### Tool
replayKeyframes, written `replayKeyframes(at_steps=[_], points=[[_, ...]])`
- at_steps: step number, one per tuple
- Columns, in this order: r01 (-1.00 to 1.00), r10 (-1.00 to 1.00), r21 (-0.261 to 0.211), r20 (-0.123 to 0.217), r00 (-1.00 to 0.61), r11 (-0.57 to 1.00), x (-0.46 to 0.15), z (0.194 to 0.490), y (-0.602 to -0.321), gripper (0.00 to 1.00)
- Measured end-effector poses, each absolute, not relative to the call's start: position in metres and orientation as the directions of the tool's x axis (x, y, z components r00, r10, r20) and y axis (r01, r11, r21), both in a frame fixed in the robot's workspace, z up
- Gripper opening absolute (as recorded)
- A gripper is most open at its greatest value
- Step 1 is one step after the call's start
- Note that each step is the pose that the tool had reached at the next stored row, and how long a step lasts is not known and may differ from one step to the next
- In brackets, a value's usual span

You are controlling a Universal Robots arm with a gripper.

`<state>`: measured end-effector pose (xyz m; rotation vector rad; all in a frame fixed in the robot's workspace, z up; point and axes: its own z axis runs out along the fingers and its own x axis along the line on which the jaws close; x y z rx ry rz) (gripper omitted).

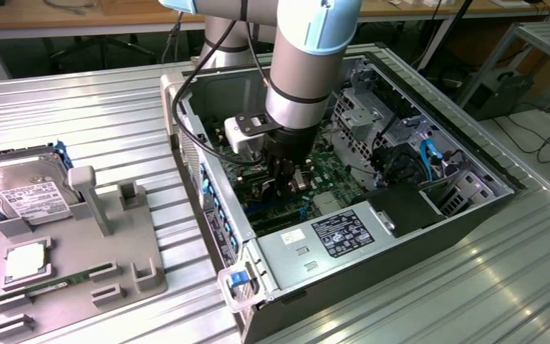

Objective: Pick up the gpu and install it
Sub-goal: 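Insert the gpu into the slot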

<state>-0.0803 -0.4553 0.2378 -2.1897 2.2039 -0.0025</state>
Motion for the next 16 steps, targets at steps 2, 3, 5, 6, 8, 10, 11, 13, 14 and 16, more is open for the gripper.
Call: replayKeyframes(at_steps=[2, 3, 5, 6, 8, 10, 11, 13, 14, 16], points=[[-1.000, -1.000, -0.026, -0.023, -0.006, 0.007, -0.080, 0.236, -0.455, 0.27], [-1.000, -1.000, -0.025, -0.023, -0.006, 0.007, -0.080, 0.235, -0.455, 0.27], [-1.000, -1.000, -0.025, -0.023, -0.006, 0.007, -0.080, 0.231, -0.455, 0.27], [-1.000, -1.000, -0.025, -0.022, -0.006, 0.007, -0.080, 0.230, -0.455, 0.27], [-1.000, -1.000, -0.025, -0.023, -0.006, 0.007, -0.080, 0.226, -0.455, 0.27], [-1.000, -1.000, -0.024, -0.021, -0.006, 0.007, -0.080, 0.224, -0.455, 0.27], [-1.000, -1.000, -0.023, -0.020, -0.006, 0.007, -0.080, 0.223, -0.455, 0.27], [-1.000, -1.000, -0.023, -0.022, -0.006, 0.007, -0.080, 0.221, -0.455, 0.27], [-1.000, -1.000, -0.025, -0.024, -0.006, 0.007, -0.080, 0.220, -0.455, 0.27], [-1.000, -1.000, -0.025, -0.025, -0.006, 0.007, -0.080, 0.219, -0.455, 0.27]])
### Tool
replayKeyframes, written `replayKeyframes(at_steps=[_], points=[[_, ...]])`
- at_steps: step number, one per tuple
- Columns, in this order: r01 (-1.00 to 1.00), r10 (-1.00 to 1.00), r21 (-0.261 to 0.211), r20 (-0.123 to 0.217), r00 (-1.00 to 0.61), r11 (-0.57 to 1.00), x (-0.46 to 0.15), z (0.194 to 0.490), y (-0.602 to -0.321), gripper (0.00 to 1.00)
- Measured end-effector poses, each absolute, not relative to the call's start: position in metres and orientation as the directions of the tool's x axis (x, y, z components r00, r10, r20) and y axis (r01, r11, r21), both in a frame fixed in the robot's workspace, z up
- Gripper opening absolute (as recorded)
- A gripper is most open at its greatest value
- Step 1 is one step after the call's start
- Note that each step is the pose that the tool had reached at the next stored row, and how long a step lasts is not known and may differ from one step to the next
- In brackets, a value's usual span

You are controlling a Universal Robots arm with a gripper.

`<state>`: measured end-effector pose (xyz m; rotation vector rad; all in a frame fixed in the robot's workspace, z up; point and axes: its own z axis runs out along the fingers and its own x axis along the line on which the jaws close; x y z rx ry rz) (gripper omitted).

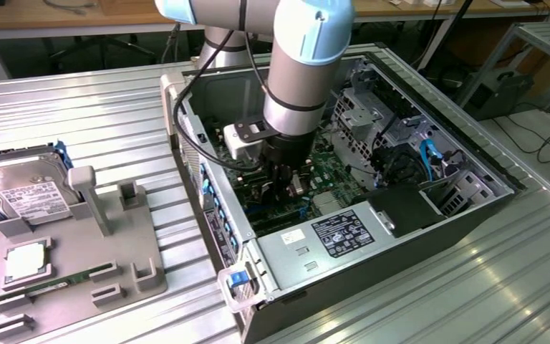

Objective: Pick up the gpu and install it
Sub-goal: 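Insert the gpu into the slot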

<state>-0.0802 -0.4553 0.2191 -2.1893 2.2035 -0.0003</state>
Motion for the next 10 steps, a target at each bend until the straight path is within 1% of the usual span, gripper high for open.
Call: replayKeyframes(at_steps=[4, 5, 8, 10], points=[[-1.000, -1.000, -0.030, -0.030, -0.006, 0.007, -0.080, 0.218, -0.454, 0.28], [-1.000, -1.000, -0.030, -0.028, -0.006, 0.007, -0.080, 0.220, -0.454, 0.33], [-0.999, -1.000, -0.031, -0.025, -0.006, 0.007, -0.080, 0.232, -0.455, 0.33], [-0.999, -1.000, -0.034, -0.022, -0.006, 0.007, -0.080, 0.245, -0.453, 0.33]])
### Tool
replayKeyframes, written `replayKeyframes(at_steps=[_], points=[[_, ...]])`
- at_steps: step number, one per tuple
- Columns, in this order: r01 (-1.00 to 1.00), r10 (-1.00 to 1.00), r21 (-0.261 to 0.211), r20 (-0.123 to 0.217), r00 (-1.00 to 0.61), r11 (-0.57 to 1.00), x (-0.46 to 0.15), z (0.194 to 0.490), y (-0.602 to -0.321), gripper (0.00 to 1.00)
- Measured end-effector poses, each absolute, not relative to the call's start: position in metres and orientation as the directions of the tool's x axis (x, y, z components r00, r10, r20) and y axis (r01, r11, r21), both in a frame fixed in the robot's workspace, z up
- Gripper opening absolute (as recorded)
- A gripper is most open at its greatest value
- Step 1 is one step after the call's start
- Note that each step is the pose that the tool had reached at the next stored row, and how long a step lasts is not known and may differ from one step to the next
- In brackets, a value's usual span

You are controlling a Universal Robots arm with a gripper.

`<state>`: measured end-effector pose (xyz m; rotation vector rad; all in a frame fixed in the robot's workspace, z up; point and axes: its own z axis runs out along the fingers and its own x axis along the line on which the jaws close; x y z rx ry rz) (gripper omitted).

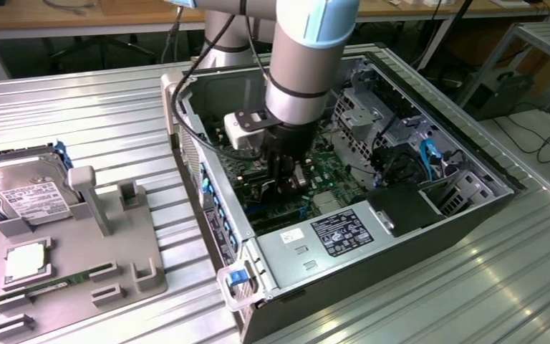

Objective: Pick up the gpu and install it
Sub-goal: 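Insert the gpu into the slot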

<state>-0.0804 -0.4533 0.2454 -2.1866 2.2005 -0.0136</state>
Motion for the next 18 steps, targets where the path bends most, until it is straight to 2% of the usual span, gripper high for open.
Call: replayKeyframes(at_steps=[7, 11, 12, 13, 18], points=[[-0.999, -1.000, -0.037, -0.008, -0.006, 0.006, -0.080, 0.285, -0.450, 0.33], [-0.999, -1.000, -0.037, -0.008, -0.006, 0.006, -0.080, 0.285, -0.450, 0.32], [-0.999, -1.000, -0.037, -0.008, -0.006, 0.006, -0.080, 0.285, -0.450, 0.19], [-0.999, -1.000, -0.037, -0.008, -0.006, 0.006, -0.080, 0.285, -0.450, 0.13], [-0.999, -1.000, -0.037, -0.007, -0.006, 0.006, -0.080, 0.285, -0.450, 0.11]])
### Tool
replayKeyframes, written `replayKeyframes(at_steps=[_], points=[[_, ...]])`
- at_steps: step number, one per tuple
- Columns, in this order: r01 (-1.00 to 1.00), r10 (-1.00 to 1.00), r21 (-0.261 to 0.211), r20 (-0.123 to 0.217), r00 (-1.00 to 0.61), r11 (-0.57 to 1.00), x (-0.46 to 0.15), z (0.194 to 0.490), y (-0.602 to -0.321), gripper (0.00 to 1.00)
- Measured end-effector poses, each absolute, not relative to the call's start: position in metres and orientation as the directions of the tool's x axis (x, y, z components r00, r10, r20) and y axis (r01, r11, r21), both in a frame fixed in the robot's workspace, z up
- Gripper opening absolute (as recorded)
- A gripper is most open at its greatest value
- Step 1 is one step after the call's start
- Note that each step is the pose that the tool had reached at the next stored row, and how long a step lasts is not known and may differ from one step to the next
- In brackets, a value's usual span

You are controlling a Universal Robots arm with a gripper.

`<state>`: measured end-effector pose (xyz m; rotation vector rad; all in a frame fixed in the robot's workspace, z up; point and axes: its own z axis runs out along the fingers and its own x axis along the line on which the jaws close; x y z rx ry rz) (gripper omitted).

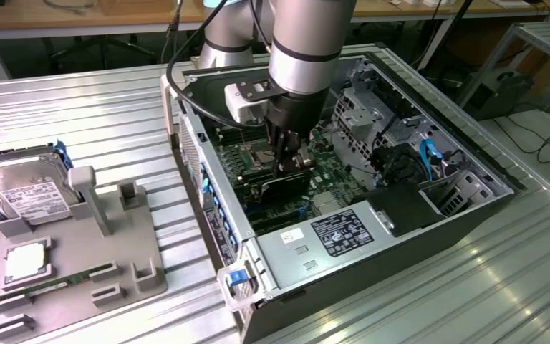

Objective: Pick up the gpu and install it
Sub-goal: 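Insert the gpu into the slot, then press down on the gpu until it lock into place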

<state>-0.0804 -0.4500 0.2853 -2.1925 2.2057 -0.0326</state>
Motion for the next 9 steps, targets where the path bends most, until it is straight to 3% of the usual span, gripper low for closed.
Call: replayKeyframes(at_steps=[9], points=[[-0.999, -1.000, -0.037, -0.008, -0.006, 0.006, -0.0803, 0.2853, -0.4500, 0.11]])
